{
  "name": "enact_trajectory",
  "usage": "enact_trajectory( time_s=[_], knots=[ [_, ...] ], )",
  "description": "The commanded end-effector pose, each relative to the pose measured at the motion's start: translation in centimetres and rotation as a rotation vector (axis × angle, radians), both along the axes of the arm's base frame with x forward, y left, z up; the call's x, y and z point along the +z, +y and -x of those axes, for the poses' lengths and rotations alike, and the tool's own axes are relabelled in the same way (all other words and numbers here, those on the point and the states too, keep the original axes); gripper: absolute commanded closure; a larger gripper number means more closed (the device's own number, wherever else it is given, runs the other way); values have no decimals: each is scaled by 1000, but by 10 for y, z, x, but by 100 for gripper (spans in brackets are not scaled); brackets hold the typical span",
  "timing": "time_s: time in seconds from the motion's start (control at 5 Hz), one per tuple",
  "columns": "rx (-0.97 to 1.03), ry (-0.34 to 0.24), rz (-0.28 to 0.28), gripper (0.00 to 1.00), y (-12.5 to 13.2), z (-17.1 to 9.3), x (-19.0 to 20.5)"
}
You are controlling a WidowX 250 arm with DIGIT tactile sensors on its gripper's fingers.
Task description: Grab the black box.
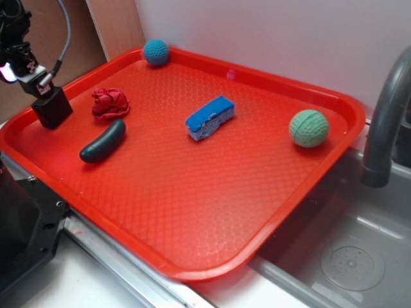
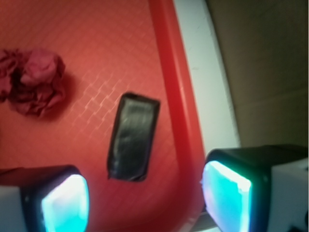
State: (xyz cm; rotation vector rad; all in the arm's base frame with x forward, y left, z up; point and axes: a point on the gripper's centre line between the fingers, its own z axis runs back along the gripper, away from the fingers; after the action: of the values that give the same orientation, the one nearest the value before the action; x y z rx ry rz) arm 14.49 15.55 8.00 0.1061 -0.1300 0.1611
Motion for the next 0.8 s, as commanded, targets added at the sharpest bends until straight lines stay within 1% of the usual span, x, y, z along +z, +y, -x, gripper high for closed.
enact_trajectory(
  time_s=[0.0,0.2,0.4,0.6],
  knots=[
    [-5,-9,2,0,6,-16,-20],
    [16,-13,22,0,-9,-20,-31],
    [-1,-1,5,100,-13,-20,-34],
    [-8,-2,-9,100,-14,-18,-32]
  ],
)
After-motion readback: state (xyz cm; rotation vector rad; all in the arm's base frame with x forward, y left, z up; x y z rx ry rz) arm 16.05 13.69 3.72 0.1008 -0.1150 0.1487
